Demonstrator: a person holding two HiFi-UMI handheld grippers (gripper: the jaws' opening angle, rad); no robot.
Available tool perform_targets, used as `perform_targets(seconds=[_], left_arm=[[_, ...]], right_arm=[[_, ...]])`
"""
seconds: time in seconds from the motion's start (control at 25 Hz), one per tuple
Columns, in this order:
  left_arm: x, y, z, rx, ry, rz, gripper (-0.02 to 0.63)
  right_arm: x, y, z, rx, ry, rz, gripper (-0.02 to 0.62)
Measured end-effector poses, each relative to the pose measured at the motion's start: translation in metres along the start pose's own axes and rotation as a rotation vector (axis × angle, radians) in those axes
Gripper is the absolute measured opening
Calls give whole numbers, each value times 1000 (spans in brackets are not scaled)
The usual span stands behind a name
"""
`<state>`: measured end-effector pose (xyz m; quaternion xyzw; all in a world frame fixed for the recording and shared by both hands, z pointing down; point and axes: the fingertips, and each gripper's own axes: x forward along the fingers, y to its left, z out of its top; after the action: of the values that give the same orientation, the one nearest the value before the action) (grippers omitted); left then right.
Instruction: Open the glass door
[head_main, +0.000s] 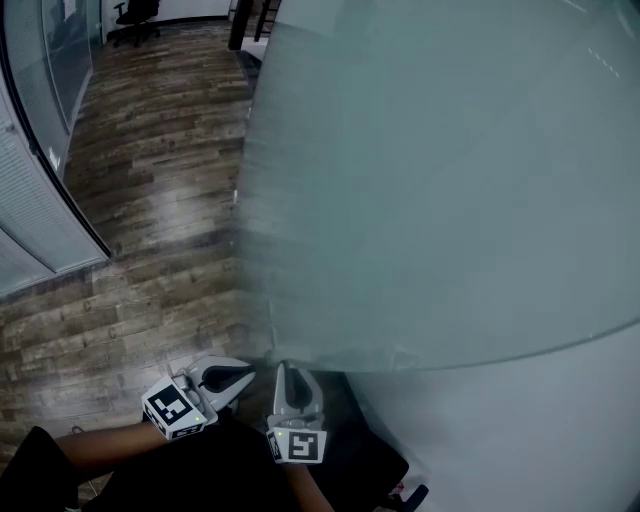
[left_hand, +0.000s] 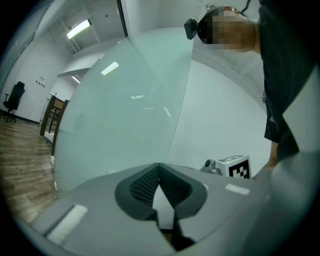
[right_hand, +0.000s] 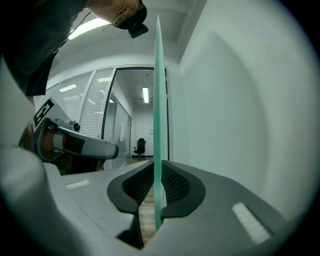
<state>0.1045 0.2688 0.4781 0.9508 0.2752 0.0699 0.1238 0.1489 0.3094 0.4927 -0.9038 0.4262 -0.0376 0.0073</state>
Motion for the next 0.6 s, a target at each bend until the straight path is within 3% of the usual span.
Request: perform_targets(seconds=[0.32,0.6], left_arm=[[26,-10,1,75,34,-118,-2],[36,9,10,53,15,-129,-2]], right_arm=[[-10,-28,-16,12,52,-90,48],[-18,-48,-15,67,57,-185,54]])
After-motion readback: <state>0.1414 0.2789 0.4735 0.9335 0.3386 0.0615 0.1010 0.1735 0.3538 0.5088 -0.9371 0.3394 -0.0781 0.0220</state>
